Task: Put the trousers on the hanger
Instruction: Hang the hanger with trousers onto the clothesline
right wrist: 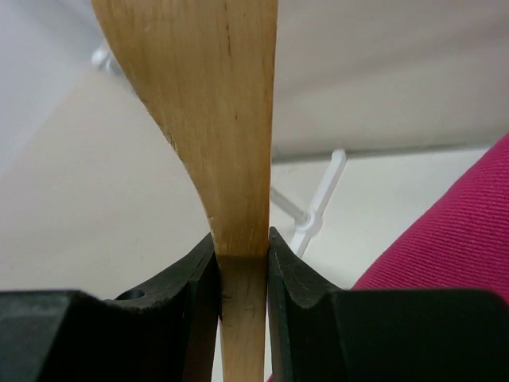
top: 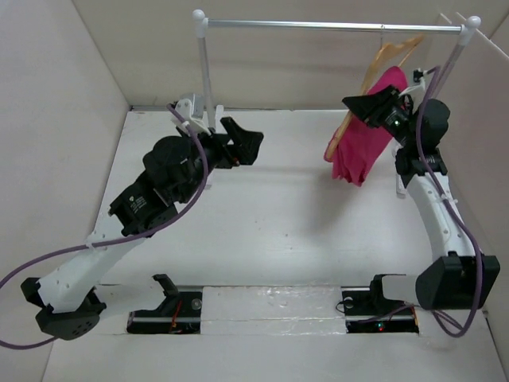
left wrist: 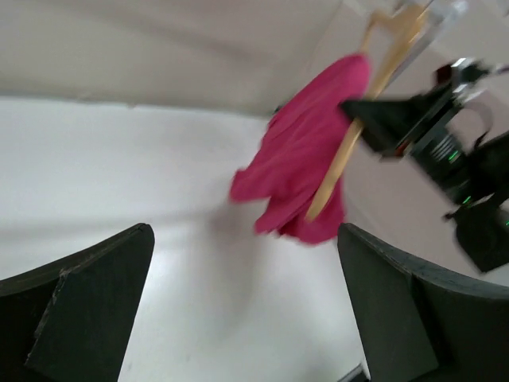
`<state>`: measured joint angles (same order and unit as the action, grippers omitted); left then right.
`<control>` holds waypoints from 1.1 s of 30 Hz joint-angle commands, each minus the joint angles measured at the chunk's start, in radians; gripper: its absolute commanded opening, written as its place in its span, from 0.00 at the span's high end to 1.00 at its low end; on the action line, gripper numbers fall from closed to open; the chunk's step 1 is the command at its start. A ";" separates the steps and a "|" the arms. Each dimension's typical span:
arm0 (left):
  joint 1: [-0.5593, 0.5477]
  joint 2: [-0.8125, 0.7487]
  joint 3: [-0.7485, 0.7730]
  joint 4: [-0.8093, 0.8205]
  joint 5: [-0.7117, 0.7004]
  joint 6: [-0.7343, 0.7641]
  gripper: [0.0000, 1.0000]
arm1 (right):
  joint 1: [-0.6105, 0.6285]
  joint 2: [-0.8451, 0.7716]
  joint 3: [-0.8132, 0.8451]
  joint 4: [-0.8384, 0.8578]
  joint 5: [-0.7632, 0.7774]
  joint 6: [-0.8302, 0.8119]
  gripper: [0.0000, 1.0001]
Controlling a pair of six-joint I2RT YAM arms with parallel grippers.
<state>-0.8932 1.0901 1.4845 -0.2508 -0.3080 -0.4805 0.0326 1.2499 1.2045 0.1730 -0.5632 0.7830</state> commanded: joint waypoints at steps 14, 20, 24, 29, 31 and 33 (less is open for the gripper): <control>0.011 -0.156 -0.489 -0.070 -0.003 -0.179 0.06 | -0.169 0.321 0.247 0.585 -0.103 0.303 1.00; 0.011 -0.156 -0.490 -0.087 -0.017 -0.202 0.01 | -0.198 0.349 0.159 0.570 -0.098 0.286 1.00; 0.011 -0.150 -0.478 -0.096 -0.029 -0.210 0.01 | -0.229 0.350 0.127 0.518 -0.148 0.224 0.60; 0.011 -0.116 -0.414 -0.119 -0.031 -0.193 0.01 | -0.287 0.338 0.190 0.349 -0.228 0.086 0.37; 0.011 -0.099 -0.385 -0.125 -0.031 -0.182 0.01 | -0.309 0.333 0.242 0.256 -0.268 0.008 0.30; 0.011 -0.075 -0.328 -0.137 -0.037 -0.165 0.01 | -0.341 0.312 0.263 0.229 -0.283 -0.033 0.00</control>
<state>-0.8818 1.0027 1.0641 -0.3916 -0.3225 -0.6701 -0.2741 1.6310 1.3872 0.4469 -0.7795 0.8822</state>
